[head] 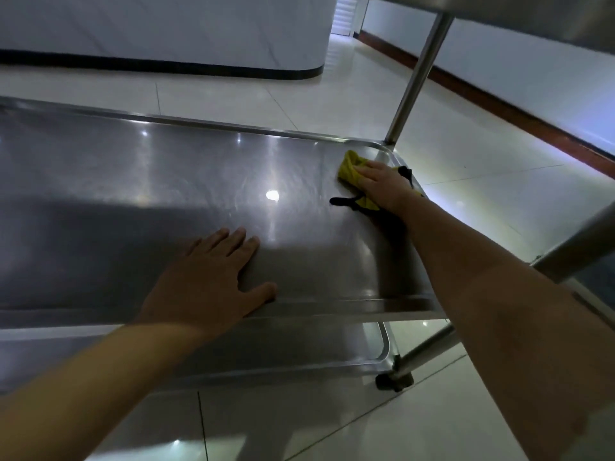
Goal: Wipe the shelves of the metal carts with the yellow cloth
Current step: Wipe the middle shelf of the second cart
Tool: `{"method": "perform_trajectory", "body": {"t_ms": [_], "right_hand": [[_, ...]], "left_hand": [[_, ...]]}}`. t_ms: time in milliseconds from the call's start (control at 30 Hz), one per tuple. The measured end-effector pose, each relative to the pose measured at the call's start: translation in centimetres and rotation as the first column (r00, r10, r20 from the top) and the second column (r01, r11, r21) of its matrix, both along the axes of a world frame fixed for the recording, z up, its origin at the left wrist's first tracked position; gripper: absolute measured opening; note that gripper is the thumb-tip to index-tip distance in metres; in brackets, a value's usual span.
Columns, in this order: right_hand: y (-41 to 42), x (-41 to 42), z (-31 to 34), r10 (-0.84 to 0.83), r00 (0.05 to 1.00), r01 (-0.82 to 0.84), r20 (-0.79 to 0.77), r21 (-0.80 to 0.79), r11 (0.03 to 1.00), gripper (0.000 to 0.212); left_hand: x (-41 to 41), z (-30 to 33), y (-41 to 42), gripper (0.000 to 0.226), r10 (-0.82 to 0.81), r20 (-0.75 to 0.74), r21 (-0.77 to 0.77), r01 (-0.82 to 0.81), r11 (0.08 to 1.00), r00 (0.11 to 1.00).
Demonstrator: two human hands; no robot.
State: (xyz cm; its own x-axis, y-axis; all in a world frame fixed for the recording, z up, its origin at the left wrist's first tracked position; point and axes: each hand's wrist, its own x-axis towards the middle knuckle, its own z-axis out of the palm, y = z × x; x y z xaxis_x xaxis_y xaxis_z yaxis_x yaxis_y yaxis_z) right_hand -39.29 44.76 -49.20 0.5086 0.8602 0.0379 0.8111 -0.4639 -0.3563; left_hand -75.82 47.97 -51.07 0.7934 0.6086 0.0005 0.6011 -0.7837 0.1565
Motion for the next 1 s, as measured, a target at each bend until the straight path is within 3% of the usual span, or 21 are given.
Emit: {"method": "perform_trajectory", "body": {"t_ms": [233, 367, 500, 600, 733, 867, 1000], "right_hand": [[-5.9, -4.1, 0.0, 0.045, 0.993, -0.029, -0.109, 0.142, 0.990, 0.035], [-12.2, -8.1, 0.2, 0.110, 0.994, -0.110, -0.025, -0.001, 0.994, 0.043], [-17.5, -10.7, 0.8, 0.151, 0.988, -0.155, -0.039, -0.161, 0.975, 0.051], [-20.1, -11.8, 0.5, 0.171, 0.983, -0.179, -0.064, -0.147, 0.973, 0.055], [-19.4, -10.0, 0.6, 0.093, 0.992, -0.102, -0.082, -0.121, 0.987, 0.042], [-15.3, -5.7, 0.6, -0.057, 0.998, 0.055, -0.039, -0.056, 0.997, 0.042], [-10.3, -2.4, 0.9, -0.021, 0.999, 0.023, 0.044, -0.049, 0.999, 0.040]], "left_hand": [[0.3, 0.2, -0.5, 0.109, 0.022, -0.015, -0.021, -0.022, 1.000, 1.000], [0.5, 0.1, -0.4, 0.111, 0.017, -0.034, -0.015, -0.018, 1.000, 0.999], [0.4, 0.5, -1.1, 0.103, 0.023, -0.035, -0.010, -0.023, 1.000, 0.999], [0.2, 0.9, -1.7, 0.112, 0.000, -0.042, -0.021, -0.001, 1.000, 0.999], [0.4, 0.9, -2.3, 0.113, -0.009, -0.079, -0.002, 0.009, 1.000, 0.997], [1.0, 0.8, -2.5, 0.114, -0.010, -0.064, -0.023, 0.008, 1.000, 0.998], [1.5, 0.3, -2.6, 0.124, -0.010, -0.025, -0.025, 0.009, 1.000, 1.000]]}}
